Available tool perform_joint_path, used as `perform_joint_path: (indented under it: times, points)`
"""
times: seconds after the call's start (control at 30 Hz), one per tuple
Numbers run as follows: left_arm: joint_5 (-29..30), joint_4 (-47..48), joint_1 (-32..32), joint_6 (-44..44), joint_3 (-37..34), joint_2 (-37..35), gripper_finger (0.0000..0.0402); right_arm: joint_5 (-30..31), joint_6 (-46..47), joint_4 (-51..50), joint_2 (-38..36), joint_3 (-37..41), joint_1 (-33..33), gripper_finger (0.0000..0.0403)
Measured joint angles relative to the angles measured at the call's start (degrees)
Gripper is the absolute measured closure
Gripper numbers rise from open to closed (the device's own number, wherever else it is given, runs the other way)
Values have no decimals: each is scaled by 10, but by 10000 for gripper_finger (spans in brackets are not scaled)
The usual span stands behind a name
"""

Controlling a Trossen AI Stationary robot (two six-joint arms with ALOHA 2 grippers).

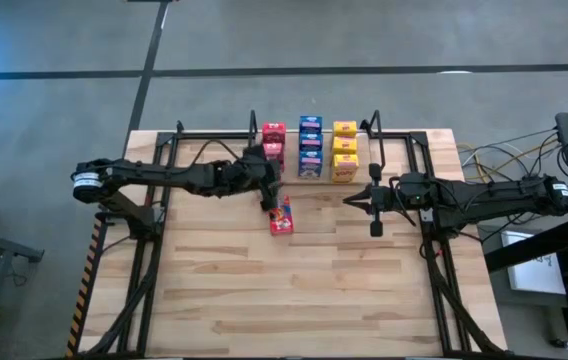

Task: Stack cereal on shelf
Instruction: Put the red cereal box on the shelf aligned with the other red cereal boxes

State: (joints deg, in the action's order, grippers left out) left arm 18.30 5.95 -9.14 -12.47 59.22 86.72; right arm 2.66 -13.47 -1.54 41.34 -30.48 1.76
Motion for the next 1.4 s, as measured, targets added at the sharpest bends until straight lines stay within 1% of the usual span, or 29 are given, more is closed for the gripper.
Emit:
perform_joint_path:
  times: [0.07,0.13,0.33,0.47,0.57,0.63,0.7,0.9,1.07,1.13,1.4]
  points:
    - [-42,37,17,10,0,0,207,1,0,0,0,0,0,394]
    - [-59,61,38,22,-4,4,207,4,0,0,0,0,0,394]
    - [-56,75,97,57,-34,10,207,4,28,1,0,0,0,394]
    - [-53,108,123,74,-52,10,209,5,86,2,5,0,0,394]
    - [-52,130,137,84,-69,8,216,5,135,3,25,0,0,394]
    - [-52,136,144,98,-85,8,223,6,163,10,52,1,0,394]
    - [-52,118,148,112,-106,8,231,13,183,11,86,4,0,394]
    - [-52,-10,150,126,-183,8,259,23,211,50,207,5,0,394]
    - [-51,-77,149,130,-217,8,286,23,214,144,300,3,0,394]
    - [-39,-105,149,132,-225,8,295,23,214,184,336,3,0,394]
    - [-31,-140,149,152,-244,28,319,23,209,332,462,3,0,394]
